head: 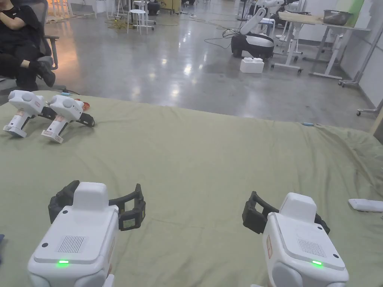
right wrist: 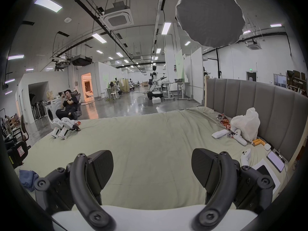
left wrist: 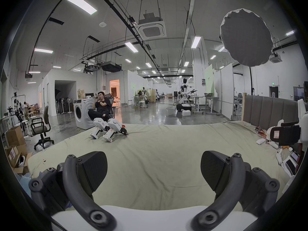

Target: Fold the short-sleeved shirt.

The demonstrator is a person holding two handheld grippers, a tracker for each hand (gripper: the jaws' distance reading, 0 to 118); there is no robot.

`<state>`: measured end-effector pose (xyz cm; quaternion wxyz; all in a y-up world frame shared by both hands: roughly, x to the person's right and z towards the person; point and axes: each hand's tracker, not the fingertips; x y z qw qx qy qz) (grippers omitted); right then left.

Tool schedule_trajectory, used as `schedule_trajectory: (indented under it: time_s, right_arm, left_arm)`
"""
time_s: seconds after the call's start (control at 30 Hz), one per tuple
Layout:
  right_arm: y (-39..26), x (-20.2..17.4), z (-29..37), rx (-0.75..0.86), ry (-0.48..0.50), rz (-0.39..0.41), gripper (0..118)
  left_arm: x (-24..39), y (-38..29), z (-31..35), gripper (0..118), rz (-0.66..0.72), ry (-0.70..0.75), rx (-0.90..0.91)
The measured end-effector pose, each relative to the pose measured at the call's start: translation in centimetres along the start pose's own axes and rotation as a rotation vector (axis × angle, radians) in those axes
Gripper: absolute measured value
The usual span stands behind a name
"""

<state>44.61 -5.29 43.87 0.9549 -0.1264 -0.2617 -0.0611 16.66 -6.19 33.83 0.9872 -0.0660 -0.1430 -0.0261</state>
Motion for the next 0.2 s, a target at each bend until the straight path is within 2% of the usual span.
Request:
schedule_trajectory:
  time_s: [0.2]
  right_arm:
    - [-0.24, -0.09, -0.06, 0.045, 0.001, 0.025, 99]
  left_arm:
    - [-0.12, 0.11, -0.21, 114, 0.003, -0.007, -0.003]
